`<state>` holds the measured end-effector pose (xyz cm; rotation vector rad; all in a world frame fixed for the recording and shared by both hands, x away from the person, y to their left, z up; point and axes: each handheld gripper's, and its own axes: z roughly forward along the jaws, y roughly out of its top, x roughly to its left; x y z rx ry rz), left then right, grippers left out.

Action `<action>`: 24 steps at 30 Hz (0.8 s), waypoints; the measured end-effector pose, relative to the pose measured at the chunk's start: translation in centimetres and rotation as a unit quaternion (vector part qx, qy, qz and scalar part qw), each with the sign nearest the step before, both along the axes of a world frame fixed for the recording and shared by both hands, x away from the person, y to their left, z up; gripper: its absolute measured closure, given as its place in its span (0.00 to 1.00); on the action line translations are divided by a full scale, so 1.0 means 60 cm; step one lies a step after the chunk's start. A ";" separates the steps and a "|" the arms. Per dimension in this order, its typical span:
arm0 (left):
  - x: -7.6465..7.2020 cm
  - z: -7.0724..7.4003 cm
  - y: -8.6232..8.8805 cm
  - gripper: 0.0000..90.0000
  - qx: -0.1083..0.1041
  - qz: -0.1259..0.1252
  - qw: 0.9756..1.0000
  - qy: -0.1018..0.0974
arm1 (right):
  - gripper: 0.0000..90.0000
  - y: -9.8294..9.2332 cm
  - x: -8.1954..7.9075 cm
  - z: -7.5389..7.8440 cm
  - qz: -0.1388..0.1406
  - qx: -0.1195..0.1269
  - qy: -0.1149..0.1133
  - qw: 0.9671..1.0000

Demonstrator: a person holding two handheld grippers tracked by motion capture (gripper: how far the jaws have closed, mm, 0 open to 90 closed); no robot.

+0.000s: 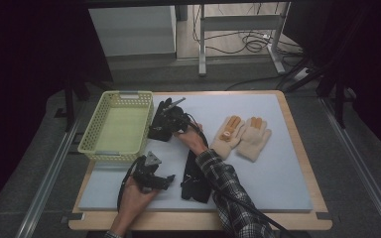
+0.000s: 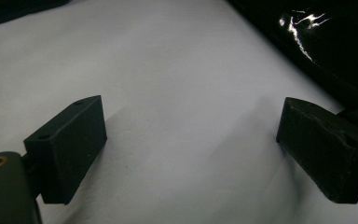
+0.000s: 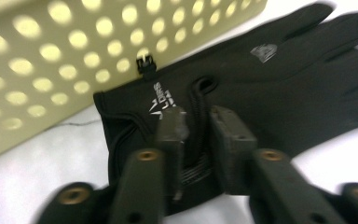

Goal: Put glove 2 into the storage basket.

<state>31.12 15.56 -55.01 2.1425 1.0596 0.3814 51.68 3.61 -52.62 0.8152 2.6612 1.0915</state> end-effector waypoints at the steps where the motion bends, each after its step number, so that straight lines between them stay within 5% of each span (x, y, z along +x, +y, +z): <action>1: 0.000 0.000 0.000 0.09 0.000 0.000 1.000 0.000 | 0.95 0.000 0.000 -0.002 -0.006 -0.002 -0.003 1.000; 5: 0.000 0.000 0.000 0.09 0.000 0.000 1.000 0.000 | 0.98 -0.010 0.000 0.004 -0.010 0.003 0.002 1.000; 10: 0.000 0.000 0.000 0.09 0.000 0.000 1.000 0.000 | 0.98 -0.043 -0.036 0.030 -0.002 0.012 -0.003 1.000; 14: 0.000 0.000 0.000 0.09 0.001 0.000 1.000 0.000 | 0.95 -0.081 -0.076 0.039 0.028 0.017 0.027 0.999; 18: 0.000 0.000 0.000 0.09 0.001 0.000 1.000 0.000 | 0.70 -0.098 -0.074 0.047 0.015 0.029 0.001 0.999; 20: 0.000 0.000 0.000 0.09 0.000 0.000 1.000 0.000 | 0.61 -0.092 -0.061 0.043 0.014 0.019 -0.019 1.000; 24: 0.000 0.000 0.000 0.09 0.000 0.000 1.000 0.000 | 0.46 -0.069 -0.033 0.016 0.011 0.000 -0.022 1.000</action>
